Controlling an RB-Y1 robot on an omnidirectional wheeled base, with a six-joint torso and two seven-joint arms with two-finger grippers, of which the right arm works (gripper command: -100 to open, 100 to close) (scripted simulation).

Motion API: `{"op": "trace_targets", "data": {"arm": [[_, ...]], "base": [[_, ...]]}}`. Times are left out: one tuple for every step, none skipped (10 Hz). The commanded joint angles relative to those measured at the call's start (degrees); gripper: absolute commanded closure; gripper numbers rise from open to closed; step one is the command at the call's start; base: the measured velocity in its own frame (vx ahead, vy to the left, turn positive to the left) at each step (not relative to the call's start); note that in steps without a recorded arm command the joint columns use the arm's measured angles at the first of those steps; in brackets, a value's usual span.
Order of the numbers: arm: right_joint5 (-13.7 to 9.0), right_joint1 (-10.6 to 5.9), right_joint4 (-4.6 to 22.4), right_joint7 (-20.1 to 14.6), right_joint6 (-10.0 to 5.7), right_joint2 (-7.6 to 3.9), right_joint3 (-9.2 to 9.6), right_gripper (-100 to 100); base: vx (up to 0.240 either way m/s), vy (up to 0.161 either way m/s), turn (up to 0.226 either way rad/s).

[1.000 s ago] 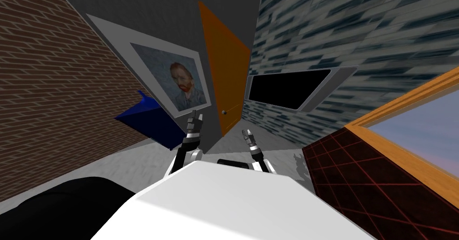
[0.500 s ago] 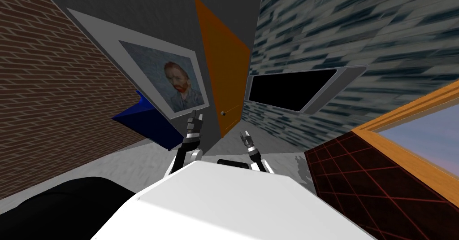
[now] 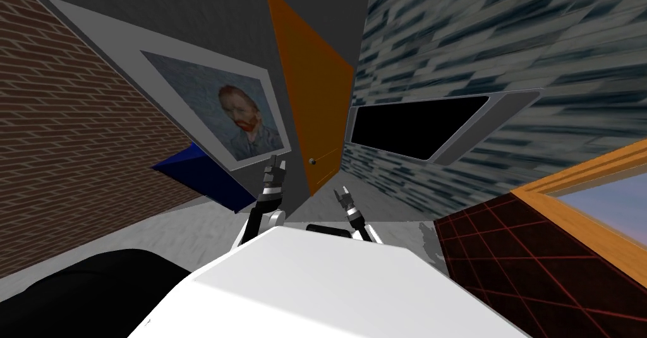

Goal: Pull the door open

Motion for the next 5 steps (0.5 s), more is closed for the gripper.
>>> {"op": "trace_targets", "data": {"arm": [[0.77, -0.66, 1.82, 1.50, -0.44, 0.14, 0.28, -100], [1.69, -1.25, 3.58, 3.09, -0.74, 0.40, 0.68, -100], [2.15, -1.54, 4.46, 3.88, -0.89, 0.52, 0.88, -100], [2.61, -1.84, 5.35, 4.67, -1.04, 0.65, 1.08, -100], [3.03, -2.11, 6.16, 5.40, -1.18, 0.81, 1.27, -100]], "base": [[0.119, -0.074, 0.036], [0.131, -0.074, 0.058], [0.124, -0.076, 0.054], [0.104, -0.066, 0.030], [0.094, -0.048, 0.030]]}}
